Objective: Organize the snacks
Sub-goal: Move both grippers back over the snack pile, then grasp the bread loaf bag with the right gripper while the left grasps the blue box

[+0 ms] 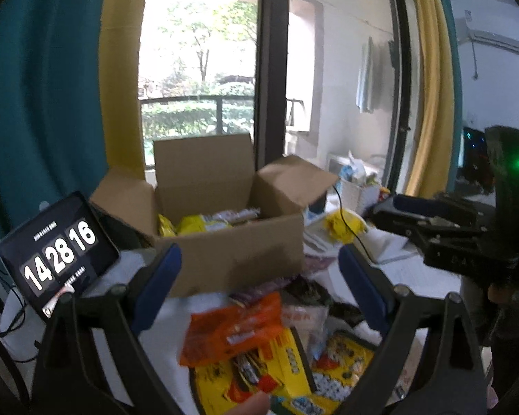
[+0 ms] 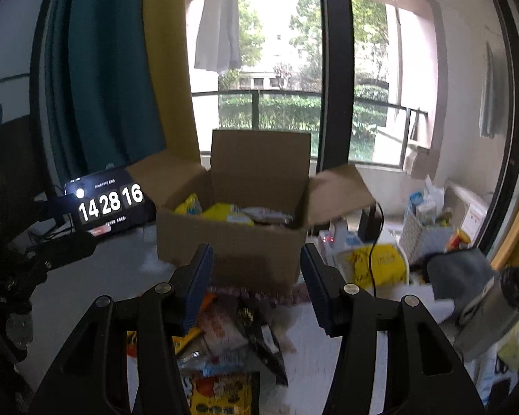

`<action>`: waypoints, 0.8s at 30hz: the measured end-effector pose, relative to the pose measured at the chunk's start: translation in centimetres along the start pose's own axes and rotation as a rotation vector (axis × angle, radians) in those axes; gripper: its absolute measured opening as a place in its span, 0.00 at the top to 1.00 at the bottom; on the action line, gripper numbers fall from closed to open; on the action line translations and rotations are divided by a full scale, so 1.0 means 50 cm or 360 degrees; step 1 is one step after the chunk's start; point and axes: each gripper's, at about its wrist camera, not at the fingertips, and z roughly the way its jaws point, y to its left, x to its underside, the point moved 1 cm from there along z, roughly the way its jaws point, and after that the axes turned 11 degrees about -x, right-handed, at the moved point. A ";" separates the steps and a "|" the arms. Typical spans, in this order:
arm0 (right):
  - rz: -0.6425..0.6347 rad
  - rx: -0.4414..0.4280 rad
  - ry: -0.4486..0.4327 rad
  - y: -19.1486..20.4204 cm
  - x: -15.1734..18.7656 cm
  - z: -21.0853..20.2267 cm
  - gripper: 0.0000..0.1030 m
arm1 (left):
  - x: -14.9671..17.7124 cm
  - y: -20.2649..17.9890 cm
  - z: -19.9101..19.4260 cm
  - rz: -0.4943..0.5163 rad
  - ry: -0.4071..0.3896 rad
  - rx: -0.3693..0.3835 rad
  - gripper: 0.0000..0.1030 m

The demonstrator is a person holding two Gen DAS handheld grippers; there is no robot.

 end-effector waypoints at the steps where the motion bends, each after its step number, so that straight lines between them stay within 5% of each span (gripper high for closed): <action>1: 0.0015 0.0000 0.0011 -0.003 0.010 -0.002 0.46 | 0.008 -0.001 -0.003 -0.0001 0.0017 0.0011 0.10; 6: 0.0080 0.0015 0.0067 -0.015 0.061 -0.019 0.38 | 0.062 -0.010 -0.004 0.0017 0.0122 0.0053 0.10; 24: 0.0241 0.0104 0.0282 -0.048 0.221 -0.061 0.37 | 0.246 -0.023 -0.003 0.0013 0.0522 0.0191 0.10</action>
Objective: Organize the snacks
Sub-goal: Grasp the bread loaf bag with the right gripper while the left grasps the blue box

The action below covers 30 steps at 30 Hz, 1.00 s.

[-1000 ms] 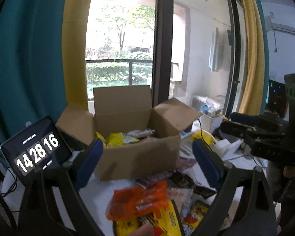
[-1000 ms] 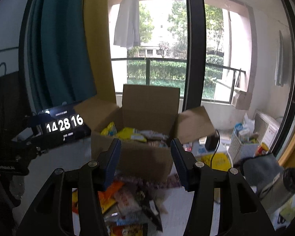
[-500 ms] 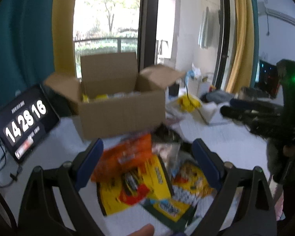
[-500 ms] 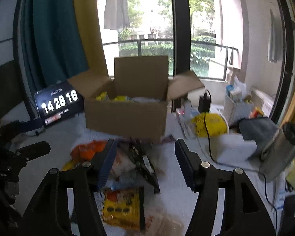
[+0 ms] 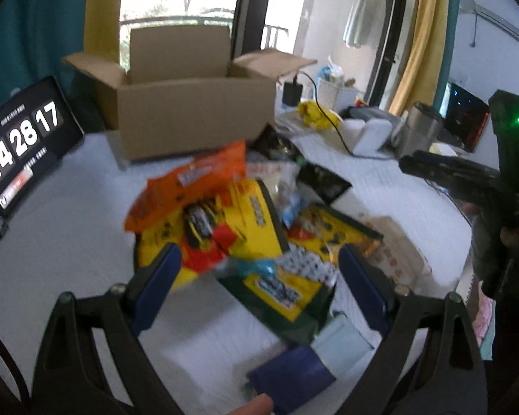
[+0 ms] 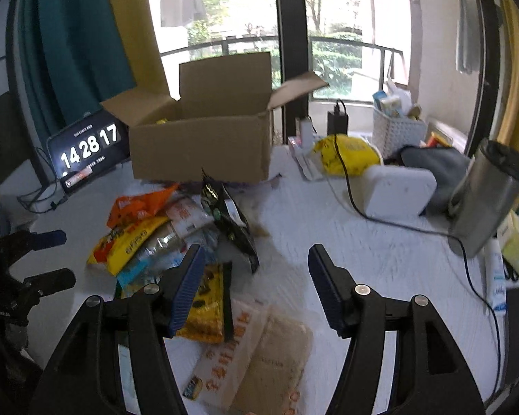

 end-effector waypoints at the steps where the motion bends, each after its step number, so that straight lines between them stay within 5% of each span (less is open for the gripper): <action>1: 0.0008 0.0003 0.0010 -0.003 0.007 0.000 0.36 | 0.007 -0.002 0.002 0.0005 0.0012 0.0003 0.10; 10: 0.0119 0.0023 0.0075 -0.025 0.064 -0.005 0.36 | 0.069 -0.010 0.026 -0.0004 0.0150 0.0031 0.10; 30: 0.0163 0.0023 0.0128 -0.020 0.102 -0.004 0.36 | 0.156 -0.080 0.028 0.0385 0.0331 0.0171 0.10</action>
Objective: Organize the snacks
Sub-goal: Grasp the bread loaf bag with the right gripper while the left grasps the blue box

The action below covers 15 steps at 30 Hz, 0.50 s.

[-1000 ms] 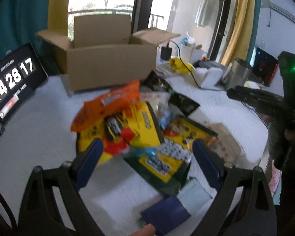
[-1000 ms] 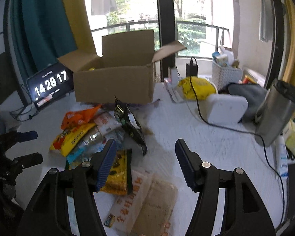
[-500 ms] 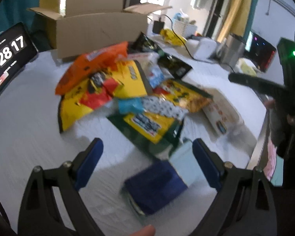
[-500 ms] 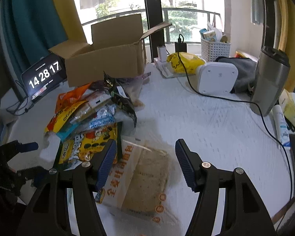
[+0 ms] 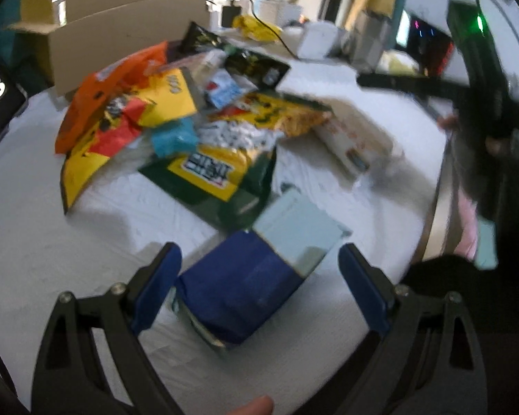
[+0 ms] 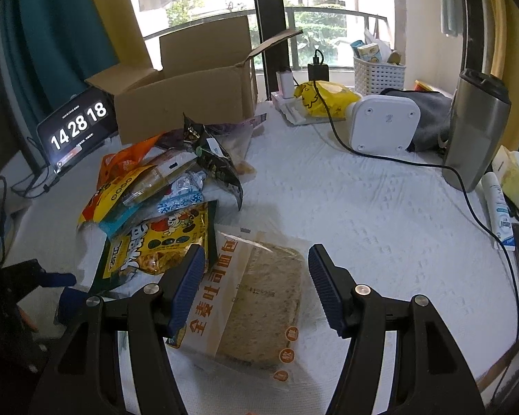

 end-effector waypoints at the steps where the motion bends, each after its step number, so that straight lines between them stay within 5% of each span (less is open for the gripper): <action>1: 0.0001 -0.0002 0.0001 0.000 0.000 0.001 0.36 | 0.000 -0.004 0.005 0.0019 0.0006 -0.0020 0.10; 6: -0.0005 -0.0003 0.0013 0.005 0.002 0.007 0.36 | -0.001 -0.032 0.029 0.0095 0.0038 -0.0139 0.12; 10: 0.0019 0.0012 0.0030 -0.009 0.006 0.011 0.36 | 0.001 -0.012 0.019 0.0042 0.0030 -0.0154 0.29; 13: 0.0045 -0.0010 0.0069 -0.018 0.014 0.022 0.36 | 0.009 -0.001 0.010 0.0022 0.0026 -0.0153 0.33; 15: 0.0088 -0.0036 0.0082 -0.024 0.021 0.031 0.23 | 0.015 0.006 0.004 -0.0006 0.0027 -0.0155 0.34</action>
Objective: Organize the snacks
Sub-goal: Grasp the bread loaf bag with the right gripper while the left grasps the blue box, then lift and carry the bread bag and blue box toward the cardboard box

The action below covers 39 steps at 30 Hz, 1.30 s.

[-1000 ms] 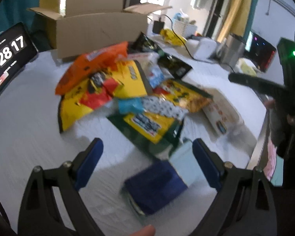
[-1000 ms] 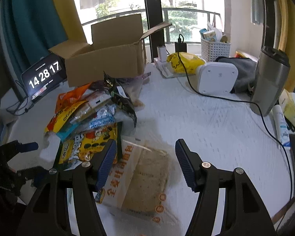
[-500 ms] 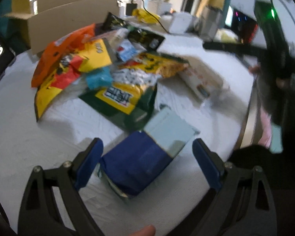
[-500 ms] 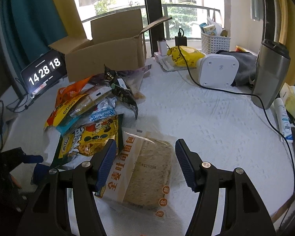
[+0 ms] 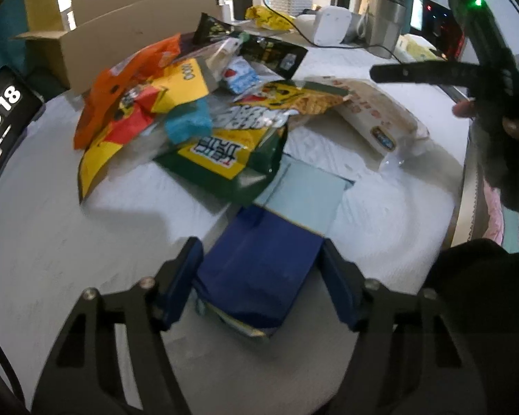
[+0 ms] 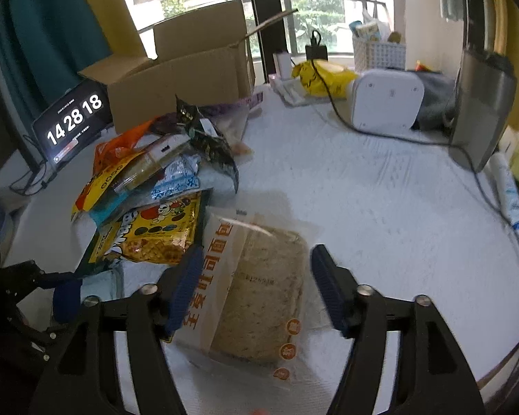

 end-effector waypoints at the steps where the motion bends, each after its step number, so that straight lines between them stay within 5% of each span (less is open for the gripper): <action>1: 0.0023 -0.0008 0.0014 -0.002 0.002 0.006 0.20 | 0.001 0.003 -0.003 -0.0020 0.0003 0.0006 0.35; 10: 0.0098 -0.0004 0.0136 -0.013 0.030 0.059 0.14 | 0.040 0.057 -0.055 -0.0147 0.0000 0.0008 0.36; 19: -0.0008 0.0036 0.0159 0.041 0.036 0.086 0.12 | 0.081 0.140 -0.052 -0.0326 0.0051 -0.0176 0.37; 23: -0.0069 0.0062 0.0140 0.059 0.037 0.094 0.16 | 0.090 0.190 -0.046 -0.0433 0.0051 -0.0318 0.37; 39: -0.0166 -0.0017 -0.0049 0.089 -0.038 0.034 0.22 | 0.086 0.276 -0.058 -0.0657 0.0001 -0.0421 0.43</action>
